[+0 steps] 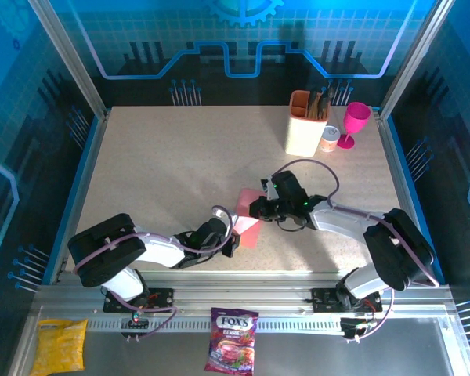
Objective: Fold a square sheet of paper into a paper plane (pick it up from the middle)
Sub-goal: Fold the triangle a second time at the center of the table.
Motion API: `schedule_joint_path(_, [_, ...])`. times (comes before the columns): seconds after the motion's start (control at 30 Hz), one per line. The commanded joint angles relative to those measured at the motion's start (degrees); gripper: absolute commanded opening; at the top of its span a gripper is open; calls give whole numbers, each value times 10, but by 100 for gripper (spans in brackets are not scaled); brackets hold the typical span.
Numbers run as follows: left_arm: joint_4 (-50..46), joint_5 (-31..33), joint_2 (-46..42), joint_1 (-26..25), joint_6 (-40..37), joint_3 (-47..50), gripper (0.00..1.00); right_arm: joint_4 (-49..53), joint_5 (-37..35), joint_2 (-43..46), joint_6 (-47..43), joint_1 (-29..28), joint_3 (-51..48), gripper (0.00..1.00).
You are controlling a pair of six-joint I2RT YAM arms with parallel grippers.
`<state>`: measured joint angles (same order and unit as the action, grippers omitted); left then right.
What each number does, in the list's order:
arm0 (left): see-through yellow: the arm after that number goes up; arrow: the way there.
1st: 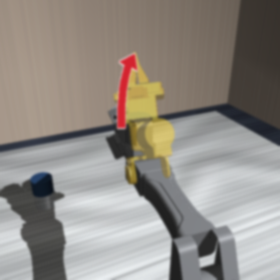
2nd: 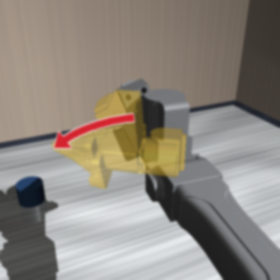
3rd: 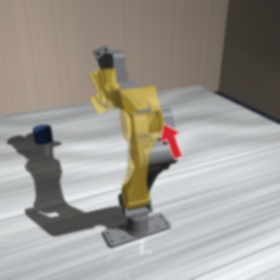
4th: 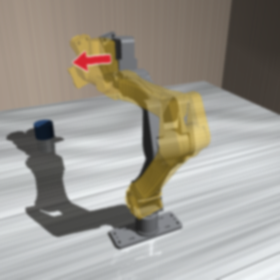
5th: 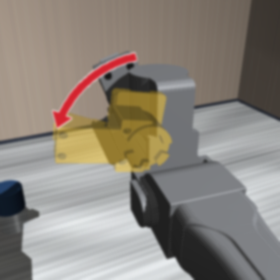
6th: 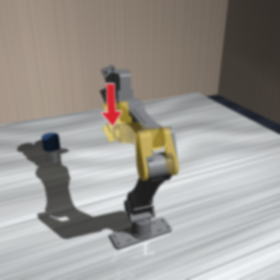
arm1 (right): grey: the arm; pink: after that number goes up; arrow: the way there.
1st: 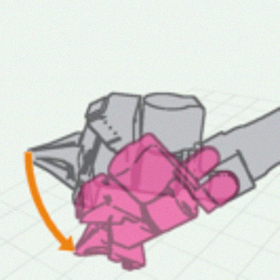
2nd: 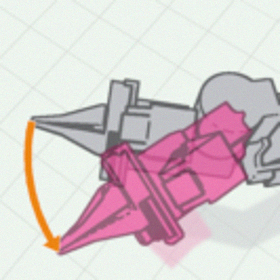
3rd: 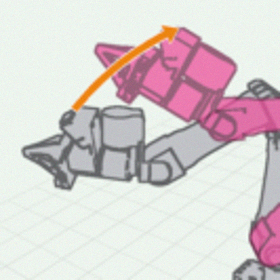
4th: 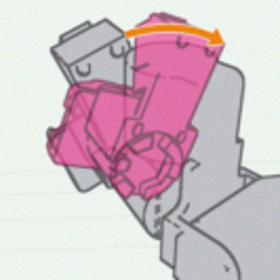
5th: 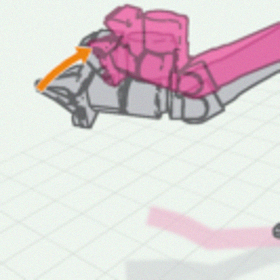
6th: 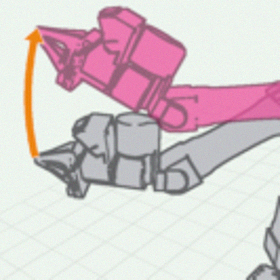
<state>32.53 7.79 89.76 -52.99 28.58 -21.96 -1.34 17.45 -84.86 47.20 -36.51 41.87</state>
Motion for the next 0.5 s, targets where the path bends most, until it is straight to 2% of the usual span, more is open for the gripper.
schedule_joint_path(0.0, [-45, -13, 21, 4, 12, 21, 0, 14, -27, -20, 14, -32, 5, 0])
schedule_joint_path(0.23, [-49, -11, 22, 4, 13, 18, 0, -46, -38, -108, 46, -72, 7, 0])
schedule_joint_path(0.47, [-71, -8, 29, 5, 13, 9, 0, -85, -32, -142, 54, -37, -30, 0])
